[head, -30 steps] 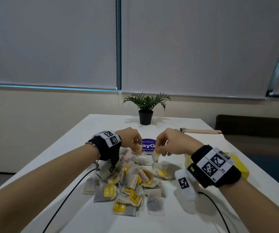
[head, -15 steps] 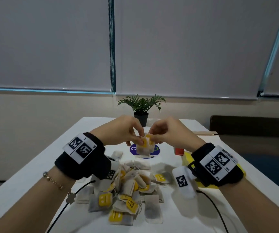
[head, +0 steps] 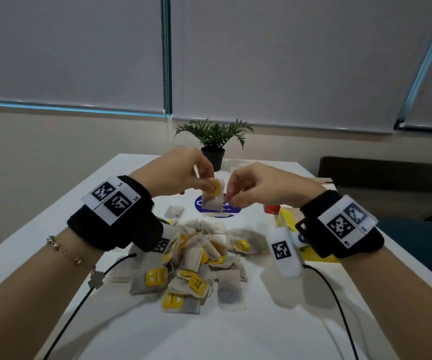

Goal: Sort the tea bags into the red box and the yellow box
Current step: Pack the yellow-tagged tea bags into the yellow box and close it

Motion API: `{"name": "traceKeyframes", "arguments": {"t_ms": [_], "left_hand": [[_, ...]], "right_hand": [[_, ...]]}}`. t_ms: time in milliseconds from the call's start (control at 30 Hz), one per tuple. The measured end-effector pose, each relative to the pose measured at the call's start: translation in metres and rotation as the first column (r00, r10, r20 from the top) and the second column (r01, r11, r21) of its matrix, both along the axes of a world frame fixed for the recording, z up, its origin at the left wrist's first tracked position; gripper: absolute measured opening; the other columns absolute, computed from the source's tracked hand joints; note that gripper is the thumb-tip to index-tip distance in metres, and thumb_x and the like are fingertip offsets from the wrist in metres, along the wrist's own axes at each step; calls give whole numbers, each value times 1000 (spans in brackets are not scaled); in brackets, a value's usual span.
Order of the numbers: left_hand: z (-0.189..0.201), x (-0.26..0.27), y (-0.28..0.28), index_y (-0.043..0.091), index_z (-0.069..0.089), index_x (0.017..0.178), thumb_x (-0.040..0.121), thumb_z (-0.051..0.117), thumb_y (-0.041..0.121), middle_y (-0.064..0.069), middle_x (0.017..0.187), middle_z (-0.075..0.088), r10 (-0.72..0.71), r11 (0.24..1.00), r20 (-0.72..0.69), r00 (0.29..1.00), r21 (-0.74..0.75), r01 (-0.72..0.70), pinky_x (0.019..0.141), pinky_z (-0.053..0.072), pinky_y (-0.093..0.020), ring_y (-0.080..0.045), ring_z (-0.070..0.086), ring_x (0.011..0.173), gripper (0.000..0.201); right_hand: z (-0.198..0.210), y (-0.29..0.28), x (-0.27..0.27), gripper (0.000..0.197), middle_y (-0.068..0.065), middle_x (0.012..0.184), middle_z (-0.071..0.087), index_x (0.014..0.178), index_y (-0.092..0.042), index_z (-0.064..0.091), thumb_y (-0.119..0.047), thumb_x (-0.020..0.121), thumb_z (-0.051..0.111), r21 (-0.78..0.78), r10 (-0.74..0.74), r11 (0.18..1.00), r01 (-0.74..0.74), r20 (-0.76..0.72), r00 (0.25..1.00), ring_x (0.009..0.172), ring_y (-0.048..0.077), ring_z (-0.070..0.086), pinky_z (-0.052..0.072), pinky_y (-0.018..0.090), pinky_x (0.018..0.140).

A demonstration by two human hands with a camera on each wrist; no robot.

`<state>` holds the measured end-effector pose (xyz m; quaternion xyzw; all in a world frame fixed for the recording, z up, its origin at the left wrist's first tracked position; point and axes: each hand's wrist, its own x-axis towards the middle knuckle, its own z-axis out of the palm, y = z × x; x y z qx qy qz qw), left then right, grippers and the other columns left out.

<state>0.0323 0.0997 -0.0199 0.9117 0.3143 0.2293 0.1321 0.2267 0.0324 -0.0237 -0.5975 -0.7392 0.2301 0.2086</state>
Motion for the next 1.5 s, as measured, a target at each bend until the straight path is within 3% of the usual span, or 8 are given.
{"name": "traceKeyframes", "arguments": {"t_ms": [133,300,467,667,900,1000,1367,1500], "left_hand": [[7,-7,1,21,64,78,81,75,28,12,81,60,3,1000,-16,1000,2,-3,44,50,-20,-19,67,73,13],[13,-12,-4,18,60,88,81,75,21,1,67,69,-44,996,74,996,-69,50,49,55,-29,-14,66,58,17],[15,-9,-10,13,66,99,86,69,15,2,71,70,-81,992,71,994,-94,87,54,59,-31,-13,68,61,13],[16,-11,-11,20,64,100,93,60,18,2,83,70,-73,994,-13,997,-81,72,60,61,-33,-13,70,69,8],[16,-9,-17,15,66,91,90,66,13,-1,77,72,-109,982,6,994,-156,108,58,59,-28,-11,71,69,2],[15,-6,-19,14,65,88,87,70,14,-1,77,72,-107,978,27,994,-177,110,58,59,-28,-12,72,69,5],[7,6,-19,8,73,85,76,80,16,1,105,60,-80,996,108,991,-27,83,49,55,-23,-13,68,72,13],[7,6,-19,13,74,82,77,80,21,5,89,69,-80,995,100,992,60,75,48,50,-16,-7,66,74,11]], "right_hand": [[-15,-2,-3,24,-12,101,61,105,-24,64,-24,83,74,-256,106,966,19,465,879,104,11,60,44,18,69],[-38,5,-13,52,-2,112,66,115,-26,57,-30,71,84,-392,146,913,112,572,807,102,20,65,55,39,90],[-43,8,-13,42,-7,94,62,101,-28,62,-28,67,86,-344,146,932,115,646,749,91,18,62,54,33,78],[-21,6,3,12,-8,77,69,79,-25,68,-19,79,79,-236,15,968,87,399,917,67,8,67,52,21,67],[6,-2,18,15,-11,75,69,98,-20,74,-14,85,73,78,-117,991,109,109,987,59,-4,64,51,26,64],[10,-3,15,21,1,80,74,96,-21,73,-10,79,79,195,-107,973,121,-77,991,75,14,71,58,38,83],[9,-9,-4,21,6,73,74,92,-9,72,-7,75,82,330,9,940,81,-262,965,66,12,69,59,32,74],[8,-7,-3,22,9,75,74,90,-8,67,-4,74,82,296,17,952,75,-299,954,67,15,70,61,37,77]]}}
